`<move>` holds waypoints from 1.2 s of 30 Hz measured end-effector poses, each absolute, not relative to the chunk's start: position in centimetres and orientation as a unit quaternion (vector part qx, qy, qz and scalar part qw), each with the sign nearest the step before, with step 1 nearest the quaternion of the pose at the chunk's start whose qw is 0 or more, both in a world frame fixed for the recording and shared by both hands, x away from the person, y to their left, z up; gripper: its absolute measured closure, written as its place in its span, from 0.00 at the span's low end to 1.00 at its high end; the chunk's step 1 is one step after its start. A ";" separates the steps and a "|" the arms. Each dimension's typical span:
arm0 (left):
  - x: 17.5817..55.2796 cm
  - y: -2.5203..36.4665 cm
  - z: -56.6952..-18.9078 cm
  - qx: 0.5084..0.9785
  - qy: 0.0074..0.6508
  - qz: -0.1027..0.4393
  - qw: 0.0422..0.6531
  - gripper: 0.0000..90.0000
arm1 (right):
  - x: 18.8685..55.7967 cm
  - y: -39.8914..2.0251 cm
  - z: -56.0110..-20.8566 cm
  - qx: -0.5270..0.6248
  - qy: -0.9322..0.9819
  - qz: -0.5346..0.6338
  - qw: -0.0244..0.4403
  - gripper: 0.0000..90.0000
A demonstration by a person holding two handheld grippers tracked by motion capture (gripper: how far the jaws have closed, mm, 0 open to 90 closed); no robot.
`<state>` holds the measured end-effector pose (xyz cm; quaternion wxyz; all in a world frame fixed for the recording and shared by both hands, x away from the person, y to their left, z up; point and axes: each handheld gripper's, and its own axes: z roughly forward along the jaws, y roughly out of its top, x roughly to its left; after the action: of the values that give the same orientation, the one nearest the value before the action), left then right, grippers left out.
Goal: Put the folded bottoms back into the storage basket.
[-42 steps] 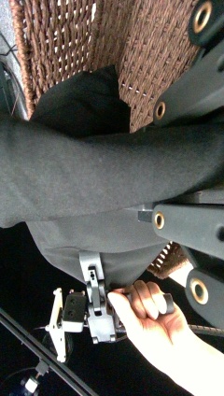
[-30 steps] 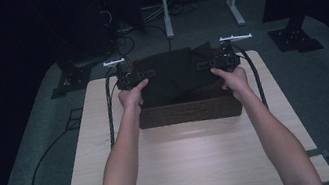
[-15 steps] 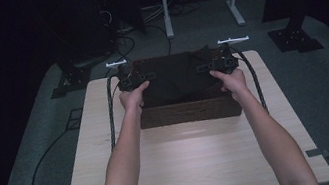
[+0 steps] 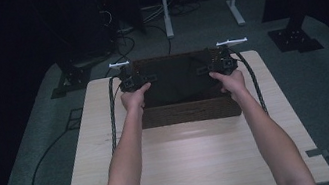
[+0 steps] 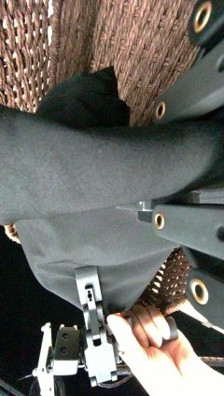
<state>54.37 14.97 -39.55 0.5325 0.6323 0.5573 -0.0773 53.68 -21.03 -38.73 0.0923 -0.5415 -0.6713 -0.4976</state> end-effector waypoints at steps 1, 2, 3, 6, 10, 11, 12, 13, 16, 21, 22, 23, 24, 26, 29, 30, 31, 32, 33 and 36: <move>54.4 15.0 -39.6 0.633 0.558 -0.077 0.532 0.88 | 53.7 -21.0 -38.8 -0.542 -0.671 -0.497 0.093 0.86; 54.4 15.0 -39.6 0.634 0.557 -0.076 0.531 0.88 | 53.7 -21.0 -38.8 -0.542 -0.672 -0.497 0.093 0.86; 54.4 15.0 -39.6 0.634 0.558 -0.076 0.530 0.88 | 53.7 -21.1 -38.9 -0.542 -0.671 -0.497 0.094 0.86; 54.4 15.0 -39.6 0.634 0.559 -0.076 0.529 0.88 | 53.8 -21.0 -38.9 -0.544 -0.671 -0.496 0.096 0.86; 54.4 14.9 -39.6 0.638 0.558 -0.072 0.526 0.88 | 53.8 -21.0 -39.0 -0.545 -0.671 -0.494 0.096 0.86; 54.4 14.9 -39.6 0.640 0.556 -0.070 0.525 0.88 | 53.8 -20.9 -39.0 -0.546 -0.672 -0.492 0.095 0.86; 54.4 14.9 -39.6 0.639 0.558 -0.069 0.525 0.88 | 53.8 -20.9 -39.0 -0.546 -0.672 -0.491 0.095 0.86; 54.4 14.9 -39.6 0.639 0.559 -0.068 0.524 0.88 | 53.8 -20.9 -39.1 -0.548 -0.670 -0.491 0.095 0.86; 54.4 14.9 -39.6 0.644 0.559 -0.065 0.518 0.88 | 53.9 -20.8 -39.2 -0.549 -0.671 -0.490 0.094 0.86; 54.4 14.8 -39.7 0.645 0.565 -0.065 0.510 0.87 | 54.0 -20.6 -39.4 -0.553 -0.673 -0.482 0.096 0.86; 54.4 14.7 -39.7 0.645 0.565 -0.064 0.510 0.87 | 54.0 -20.6 -39.5 -0.554 -0.673 -0.480 0.096 0.86; 54.4 14.7 -39.7 0.645 0.565 -0.063 0.511 0.87 | 54.0 -20.5 -39.6 -0.554 -0.674 -0.478 0.096 0.86; 54.4 14.8 -39.7 0.643 0.565 -0.064 0.513 0.87 | 54.0 -20.5 -39.6 -0.554 -0.675 -0.477 0.096 0.86; 54.4 15.0 -39.7 0.640 0.563 -0.068 0.518 0.87 | 54.0 -20.4 -39.7 -0.556 -0.676 -0.474 0.096 0.85; 54.4 14.9 -39.7 0.640 0.568 -0.066 0.513 0.86 | 54.1 -20.4 -39.7 -0.559 -0.680 -0.465 0.093 0.84; 54.4 14.8 -39.7 0.640 0.568 -0.064 0.514 0.85 | 54.1 -20.3 -39.7 -0.561 -0.684 -0.457 0.089 0.83; 54.4 14.8 -39.7 0.640 0.568 -0.064 0.514 0.85 | 54.1 -20.2 -39.8 -0.563 -0.689 -0.449 0.087 0.83; 54.4 14.9 -39.7 0.641 0.568 -0.061 0.513 0.85 | 54.1 -20.2 -39.8 -0.566 -0.693 -0.438 0.082 0.82; 54.4 14.9 -39.7 0.639 0.570 -0.062 0.513 0.84 | 54.1 -20.2 -39.8 -0.569 -0.700 -0.427 0.074 0.81; 54.4 15.0 -39.6 0.637 0.571 -0.059 0.514 0.83 | 54.1 -20.3 -39.8 -0.573 -0.706 -0.412 0.062 0.80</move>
<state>54.37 14.96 -39.63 0.5141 0.6373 0.5710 -0.0589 54.14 -20.34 -39.81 0.0622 -0.5730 -0.7056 -0.4122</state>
